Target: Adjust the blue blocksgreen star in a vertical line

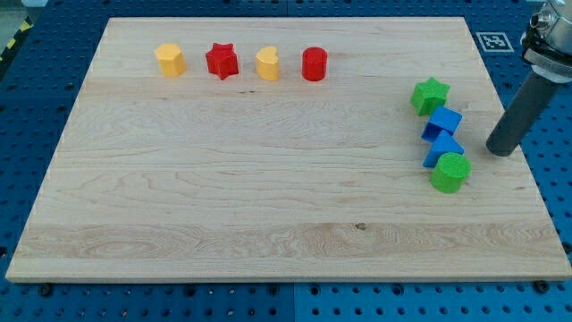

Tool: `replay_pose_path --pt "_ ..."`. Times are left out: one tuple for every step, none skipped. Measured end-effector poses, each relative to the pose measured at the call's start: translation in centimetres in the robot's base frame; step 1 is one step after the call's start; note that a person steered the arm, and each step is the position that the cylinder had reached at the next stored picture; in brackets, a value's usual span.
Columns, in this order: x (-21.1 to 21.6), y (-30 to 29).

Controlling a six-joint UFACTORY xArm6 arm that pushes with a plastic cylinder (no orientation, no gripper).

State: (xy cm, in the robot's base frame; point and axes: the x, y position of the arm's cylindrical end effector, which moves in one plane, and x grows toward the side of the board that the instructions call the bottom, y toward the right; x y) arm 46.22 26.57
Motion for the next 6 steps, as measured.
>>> replay_pose_path --pt "-1.0 -0.1" --pt "-1.4 -0.1" --pt "-2.1 -0.2" --pt "-2.3 -1.5" --pt "-2.3 -3.7" --pt "-2.3 -4.9"
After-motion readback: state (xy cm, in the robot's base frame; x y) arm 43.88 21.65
